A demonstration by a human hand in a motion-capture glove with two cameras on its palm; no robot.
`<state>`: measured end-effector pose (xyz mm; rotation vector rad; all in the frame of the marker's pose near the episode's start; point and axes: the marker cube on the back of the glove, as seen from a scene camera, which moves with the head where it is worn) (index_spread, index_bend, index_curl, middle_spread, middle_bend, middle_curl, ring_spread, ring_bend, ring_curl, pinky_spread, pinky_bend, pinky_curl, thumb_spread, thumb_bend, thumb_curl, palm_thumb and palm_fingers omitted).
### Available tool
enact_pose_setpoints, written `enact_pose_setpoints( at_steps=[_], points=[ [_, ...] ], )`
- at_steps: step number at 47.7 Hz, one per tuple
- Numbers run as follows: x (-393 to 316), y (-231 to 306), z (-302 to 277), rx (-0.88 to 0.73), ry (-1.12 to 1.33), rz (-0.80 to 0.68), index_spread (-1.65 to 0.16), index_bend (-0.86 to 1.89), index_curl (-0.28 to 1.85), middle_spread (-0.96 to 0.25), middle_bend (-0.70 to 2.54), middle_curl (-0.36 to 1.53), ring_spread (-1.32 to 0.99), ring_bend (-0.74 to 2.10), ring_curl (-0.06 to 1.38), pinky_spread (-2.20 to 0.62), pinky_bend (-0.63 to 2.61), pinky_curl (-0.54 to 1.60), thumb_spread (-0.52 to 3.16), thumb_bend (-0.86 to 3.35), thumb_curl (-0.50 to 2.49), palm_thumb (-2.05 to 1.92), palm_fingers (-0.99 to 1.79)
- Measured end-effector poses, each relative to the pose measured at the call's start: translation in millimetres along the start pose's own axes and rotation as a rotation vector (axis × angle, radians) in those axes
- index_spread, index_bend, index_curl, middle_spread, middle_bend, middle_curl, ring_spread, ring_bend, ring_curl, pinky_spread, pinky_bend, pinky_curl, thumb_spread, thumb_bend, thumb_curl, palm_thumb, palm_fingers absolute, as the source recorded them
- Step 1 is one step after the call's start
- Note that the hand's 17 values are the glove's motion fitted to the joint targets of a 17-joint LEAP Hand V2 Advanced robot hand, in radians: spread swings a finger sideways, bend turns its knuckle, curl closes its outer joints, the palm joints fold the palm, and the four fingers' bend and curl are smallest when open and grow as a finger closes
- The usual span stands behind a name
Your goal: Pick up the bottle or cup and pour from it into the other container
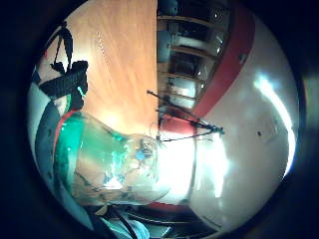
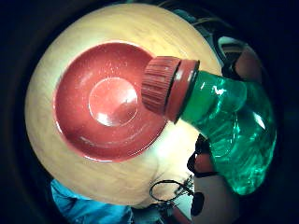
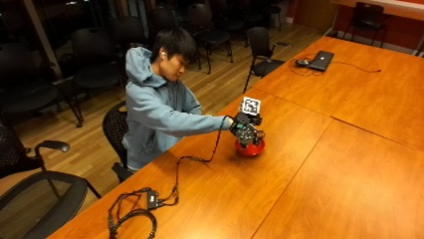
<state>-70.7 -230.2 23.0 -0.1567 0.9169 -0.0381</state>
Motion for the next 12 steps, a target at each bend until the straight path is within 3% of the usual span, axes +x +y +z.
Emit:
enact_pose_setpoints(
  at_steps=[9,12],
  points=[
    [-24.5,-10.9,-13.2,0.011,0.076,-0.025,-0.12,0.14,0.36,-0.05,0.27,0.47,-0.15,0.48,0.42,-0.16,0.5,0.36,0.52,-0.04,0.64,0.96,1.16],
    [-35.3,-17.2,-25.0,0.01,-0.088,0.052,-0.13,0.14,0.36,-0.05,0.26,0.47,-0.15,0.48,0.42,-0.16,0.49,0.36,0.54,-0.04,0.63,0.96,1.16]
  ],
)
